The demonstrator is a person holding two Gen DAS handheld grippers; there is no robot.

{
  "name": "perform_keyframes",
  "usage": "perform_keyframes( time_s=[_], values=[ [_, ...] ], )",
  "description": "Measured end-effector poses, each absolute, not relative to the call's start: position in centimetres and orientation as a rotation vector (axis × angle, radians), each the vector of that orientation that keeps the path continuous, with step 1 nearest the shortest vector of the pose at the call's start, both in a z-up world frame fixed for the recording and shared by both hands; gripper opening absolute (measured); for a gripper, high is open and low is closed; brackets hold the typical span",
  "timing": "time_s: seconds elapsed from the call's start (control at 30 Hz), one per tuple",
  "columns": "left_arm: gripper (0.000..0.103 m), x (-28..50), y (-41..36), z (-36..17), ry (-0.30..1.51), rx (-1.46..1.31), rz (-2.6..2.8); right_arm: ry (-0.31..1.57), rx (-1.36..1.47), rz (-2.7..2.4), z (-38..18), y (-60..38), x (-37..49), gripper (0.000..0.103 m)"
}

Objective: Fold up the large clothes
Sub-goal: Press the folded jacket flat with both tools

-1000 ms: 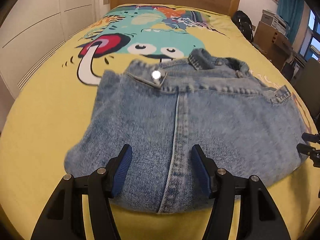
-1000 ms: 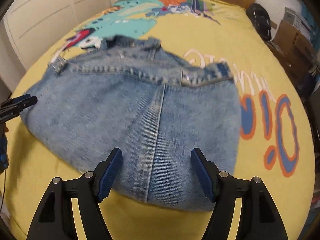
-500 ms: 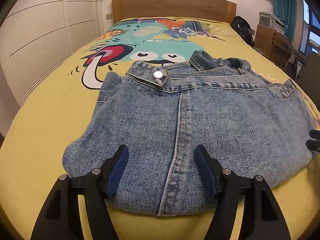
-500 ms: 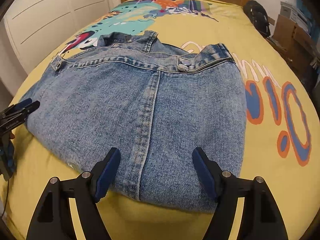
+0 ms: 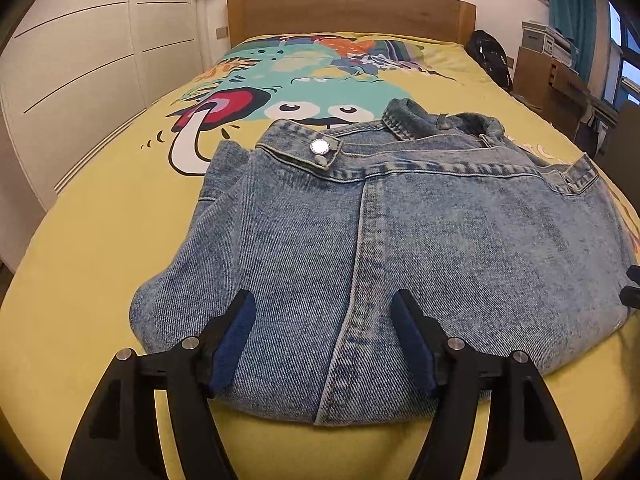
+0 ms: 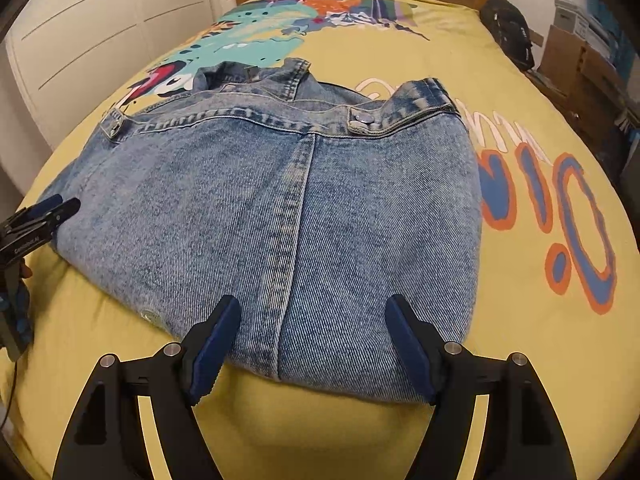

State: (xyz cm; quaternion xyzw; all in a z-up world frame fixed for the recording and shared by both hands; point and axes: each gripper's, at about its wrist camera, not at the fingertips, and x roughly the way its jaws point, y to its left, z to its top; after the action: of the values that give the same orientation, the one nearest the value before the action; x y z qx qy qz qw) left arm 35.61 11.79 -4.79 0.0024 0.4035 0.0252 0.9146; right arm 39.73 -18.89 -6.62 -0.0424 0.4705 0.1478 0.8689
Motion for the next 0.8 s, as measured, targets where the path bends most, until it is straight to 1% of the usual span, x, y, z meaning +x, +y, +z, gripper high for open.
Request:
perform_keyframes(
  time_s=[0.37,0.47,0.57,0.8],
  values=[
    [0.066,35.2,11.4,-4.8,0.832,0.021,0.078,0.996,-0.103,0.308,-6.5,-19.2,38.7,0.077],
    [0.067,35.1,11.4,-4.7,0.831,0.024,0.085,1.011,-0.125,0.296,-6.5,-19.2,38.3,0.08],
    [0.067,35.0,11.3,-4.7,0.83,0.025,0.087,1.022,-0.152,0.285,-6.5,-19.3,37.9,0.08],
    [0.067,35.0,11.3,-4.6,0.83,0.022,0.086,0.967,-0.106,0.278,-5.2,-19.9,37.6,0.08]
  ],
)
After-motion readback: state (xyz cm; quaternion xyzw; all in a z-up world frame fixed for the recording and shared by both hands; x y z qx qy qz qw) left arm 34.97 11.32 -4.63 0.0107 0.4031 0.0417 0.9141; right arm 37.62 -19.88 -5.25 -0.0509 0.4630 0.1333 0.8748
